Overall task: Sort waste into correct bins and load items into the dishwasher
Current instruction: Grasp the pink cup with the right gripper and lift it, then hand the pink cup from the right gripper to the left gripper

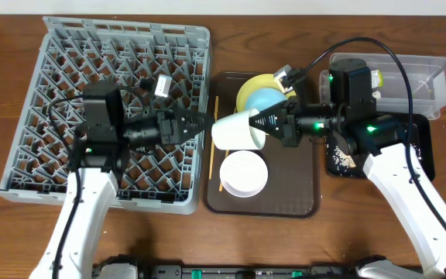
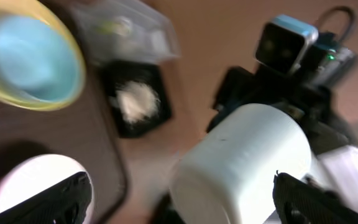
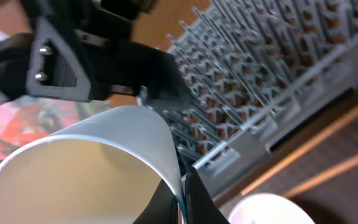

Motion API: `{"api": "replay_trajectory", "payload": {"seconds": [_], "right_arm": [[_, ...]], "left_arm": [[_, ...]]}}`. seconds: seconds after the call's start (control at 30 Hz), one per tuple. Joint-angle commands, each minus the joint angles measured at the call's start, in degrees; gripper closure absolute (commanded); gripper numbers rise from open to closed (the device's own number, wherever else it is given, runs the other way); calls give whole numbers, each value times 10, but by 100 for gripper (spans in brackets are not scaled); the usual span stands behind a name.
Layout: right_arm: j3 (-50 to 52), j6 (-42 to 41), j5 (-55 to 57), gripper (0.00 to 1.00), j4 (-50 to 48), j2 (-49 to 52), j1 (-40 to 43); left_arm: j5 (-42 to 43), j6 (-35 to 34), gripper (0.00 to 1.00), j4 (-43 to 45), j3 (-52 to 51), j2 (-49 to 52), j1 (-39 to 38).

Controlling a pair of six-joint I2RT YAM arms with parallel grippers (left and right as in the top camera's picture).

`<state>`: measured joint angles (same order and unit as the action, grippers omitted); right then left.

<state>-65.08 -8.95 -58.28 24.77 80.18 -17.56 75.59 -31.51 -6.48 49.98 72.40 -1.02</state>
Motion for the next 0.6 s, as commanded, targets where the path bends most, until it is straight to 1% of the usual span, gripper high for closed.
{"api": "replay_trajectory", "payload": {"seconds": [0.0, 0.17, 0.43, 0.57], "right_arm": [[-4, -14, -67, 99, -25, 1, 2], [-4, -25, -67, 99, -54, 1, 2], [-4, -39, -67, 99, -75, 1, 3], [-4, -39, -66, 99, -77, 1, 3]], "left_arm": [[117, -83, 6, 41, 9, 17, -1], [138, -112, 6, 76, 9, 16, -16], [116, -168, 6, 147, 9, 16, -83], [113, -220, 9, 216, 9, 16, -111]]}}
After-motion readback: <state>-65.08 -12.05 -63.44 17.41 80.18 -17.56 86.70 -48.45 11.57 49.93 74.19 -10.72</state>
